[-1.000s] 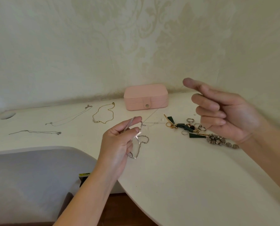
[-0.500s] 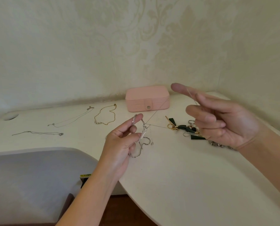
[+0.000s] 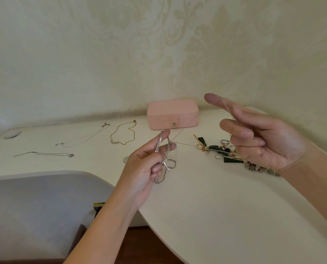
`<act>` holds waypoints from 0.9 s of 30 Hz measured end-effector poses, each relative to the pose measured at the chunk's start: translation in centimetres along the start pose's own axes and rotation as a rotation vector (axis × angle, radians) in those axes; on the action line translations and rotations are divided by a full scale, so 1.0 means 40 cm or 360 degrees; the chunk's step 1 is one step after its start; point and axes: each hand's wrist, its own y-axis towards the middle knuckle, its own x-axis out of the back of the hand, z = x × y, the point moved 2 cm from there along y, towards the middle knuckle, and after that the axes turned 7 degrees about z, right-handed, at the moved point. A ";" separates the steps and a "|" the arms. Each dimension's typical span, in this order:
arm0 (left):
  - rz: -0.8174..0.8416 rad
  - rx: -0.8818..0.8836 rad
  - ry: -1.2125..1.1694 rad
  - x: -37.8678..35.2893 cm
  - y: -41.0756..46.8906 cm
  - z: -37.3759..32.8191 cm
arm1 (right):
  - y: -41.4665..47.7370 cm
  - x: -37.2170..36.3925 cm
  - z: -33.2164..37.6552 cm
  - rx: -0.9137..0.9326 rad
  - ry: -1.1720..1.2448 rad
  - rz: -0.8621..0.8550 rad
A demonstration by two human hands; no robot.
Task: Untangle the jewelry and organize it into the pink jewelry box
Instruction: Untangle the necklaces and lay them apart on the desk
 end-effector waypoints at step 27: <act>-0.0164 -0.0026 -0.0433 0.021 0.015 0.002 | 0.012 -0.076 -0.025 -0.0368 -0.0464 -0.0121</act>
